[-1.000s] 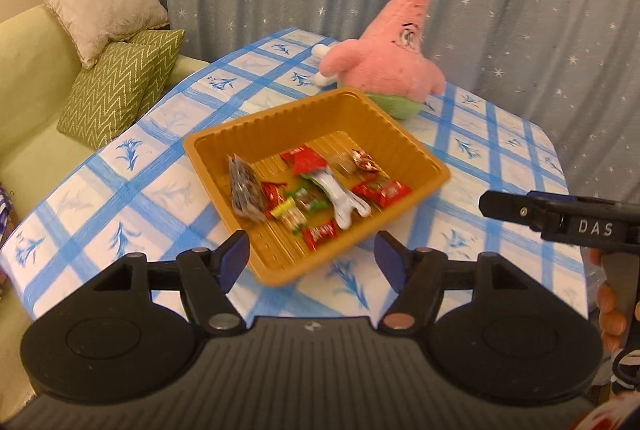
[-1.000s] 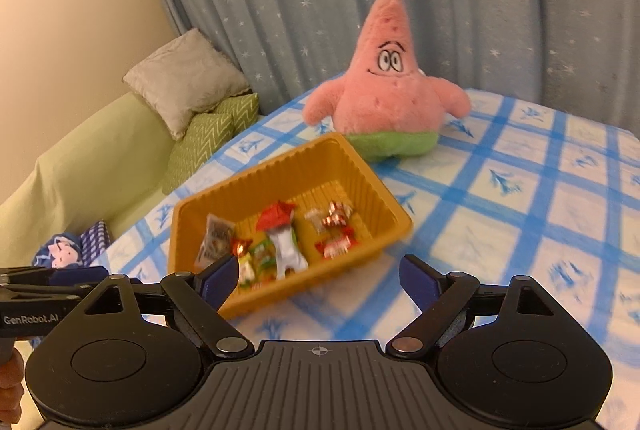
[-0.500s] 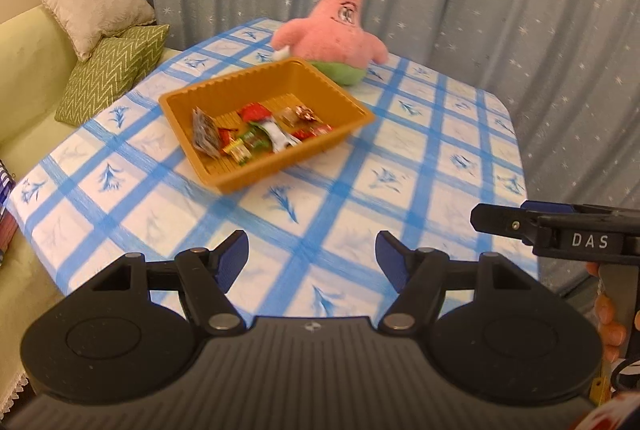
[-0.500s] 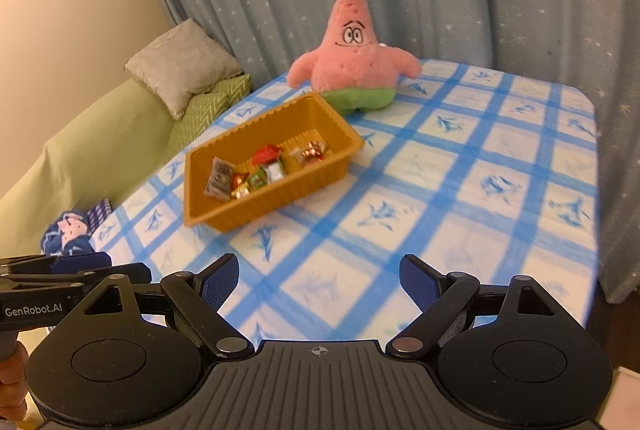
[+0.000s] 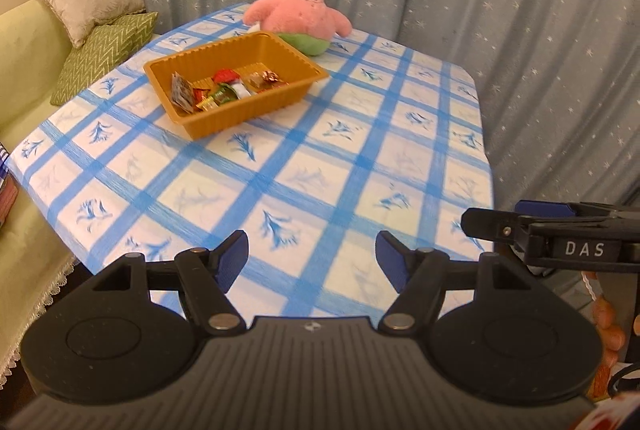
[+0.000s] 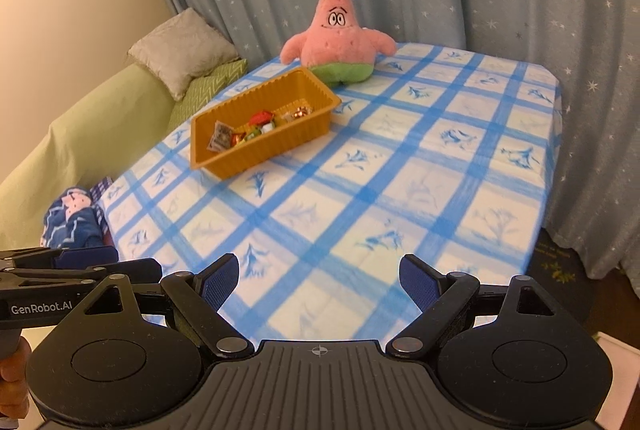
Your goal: Organize snacks
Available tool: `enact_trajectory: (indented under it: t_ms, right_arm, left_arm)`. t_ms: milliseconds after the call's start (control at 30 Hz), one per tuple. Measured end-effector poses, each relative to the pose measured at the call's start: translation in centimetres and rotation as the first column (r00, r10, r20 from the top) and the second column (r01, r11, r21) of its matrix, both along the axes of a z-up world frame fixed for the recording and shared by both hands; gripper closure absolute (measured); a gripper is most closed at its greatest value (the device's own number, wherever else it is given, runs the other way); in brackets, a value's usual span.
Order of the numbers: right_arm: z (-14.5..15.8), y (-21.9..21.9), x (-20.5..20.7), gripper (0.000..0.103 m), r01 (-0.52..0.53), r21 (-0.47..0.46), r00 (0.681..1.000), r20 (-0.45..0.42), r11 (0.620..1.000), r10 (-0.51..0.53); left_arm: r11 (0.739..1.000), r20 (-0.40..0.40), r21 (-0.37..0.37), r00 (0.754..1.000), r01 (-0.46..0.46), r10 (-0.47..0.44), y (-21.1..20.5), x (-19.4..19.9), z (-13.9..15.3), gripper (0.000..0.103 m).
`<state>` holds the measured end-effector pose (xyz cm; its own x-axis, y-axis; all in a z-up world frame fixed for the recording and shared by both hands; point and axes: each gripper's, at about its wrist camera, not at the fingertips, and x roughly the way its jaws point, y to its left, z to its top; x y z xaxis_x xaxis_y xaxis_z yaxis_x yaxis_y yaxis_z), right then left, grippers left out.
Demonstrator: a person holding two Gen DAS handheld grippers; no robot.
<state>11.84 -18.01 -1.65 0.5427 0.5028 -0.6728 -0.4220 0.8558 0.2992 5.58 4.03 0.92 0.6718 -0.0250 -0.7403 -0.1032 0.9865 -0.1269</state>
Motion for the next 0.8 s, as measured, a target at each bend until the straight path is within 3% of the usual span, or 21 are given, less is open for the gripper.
enact_trajectory:
  t_ms: [367, 800]
  right_arm:
    - [-0.5, -1.5, -3.3, 0.016, -0.01, -0.035, 1.0, -0.017, 0.999, 0.01]
    - [-1.0, -1.4, -4.1, 0.016, -0.02, -0.049, 0.999, -0.028, 0.999, 0.018]
  left_arm:
    - [1.0, -0.027, 0.006, 1.0, 0.017, -0.017, -2.3, -2.8, -0.4, 0.035]
    - [1.0, -0.038, 0.008, 0.999, 0.024, -0.024, -2.5, -3.5, -0.7, 0.034]
